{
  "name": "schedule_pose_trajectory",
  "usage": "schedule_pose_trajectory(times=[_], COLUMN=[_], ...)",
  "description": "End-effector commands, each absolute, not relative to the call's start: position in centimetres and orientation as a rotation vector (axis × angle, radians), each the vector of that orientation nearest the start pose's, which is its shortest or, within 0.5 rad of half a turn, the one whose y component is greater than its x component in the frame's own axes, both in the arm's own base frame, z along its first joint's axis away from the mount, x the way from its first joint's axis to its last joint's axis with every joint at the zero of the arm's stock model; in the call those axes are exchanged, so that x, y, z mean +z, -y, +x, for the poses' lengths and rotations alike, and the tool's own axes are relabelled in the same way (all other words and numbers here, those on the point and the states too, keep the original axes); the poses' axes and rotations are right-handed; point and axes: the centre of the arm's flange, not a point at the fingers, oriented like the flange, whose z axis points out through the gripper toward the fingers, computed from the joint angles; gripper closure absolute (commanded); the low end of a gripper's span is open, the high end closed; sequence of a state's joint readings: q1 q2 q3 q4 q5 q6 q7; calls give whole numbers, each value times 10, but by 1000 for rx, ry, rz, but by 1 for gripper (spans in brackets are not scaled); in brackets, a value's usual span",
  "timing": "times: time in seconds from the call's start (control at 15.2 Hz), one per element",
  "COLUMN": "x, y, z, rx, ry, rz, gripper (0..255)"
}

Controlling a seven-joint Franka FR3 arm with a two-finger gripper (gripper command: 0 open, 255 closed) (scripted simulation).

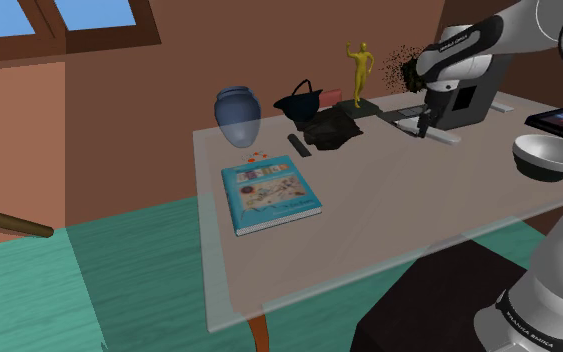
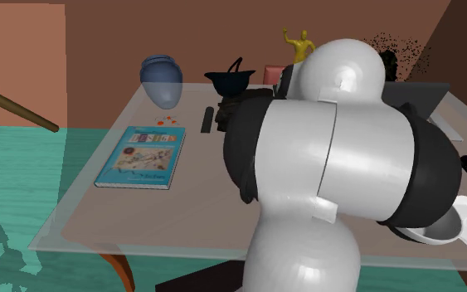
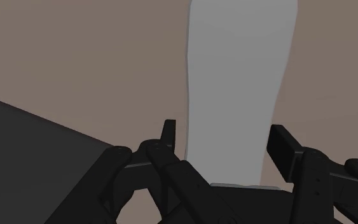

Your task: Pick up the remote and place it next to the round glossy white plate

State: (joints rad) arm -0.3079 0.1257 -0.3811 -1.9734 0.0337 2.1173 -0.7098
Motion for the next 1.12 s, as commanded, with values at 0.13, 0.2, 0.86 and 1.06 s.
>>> schedule_pose_trajectory(times=[0.13,0.2,0.86,1.06], x=[416,416,417,417], y=[414,426,544,579], z=[429,423,363,345], rx=[-16,-16,-16,-16], ry=[14,14,14,14], rz=[-3173,-3173,-3173,-3173], gripper=[255,255,255,255])
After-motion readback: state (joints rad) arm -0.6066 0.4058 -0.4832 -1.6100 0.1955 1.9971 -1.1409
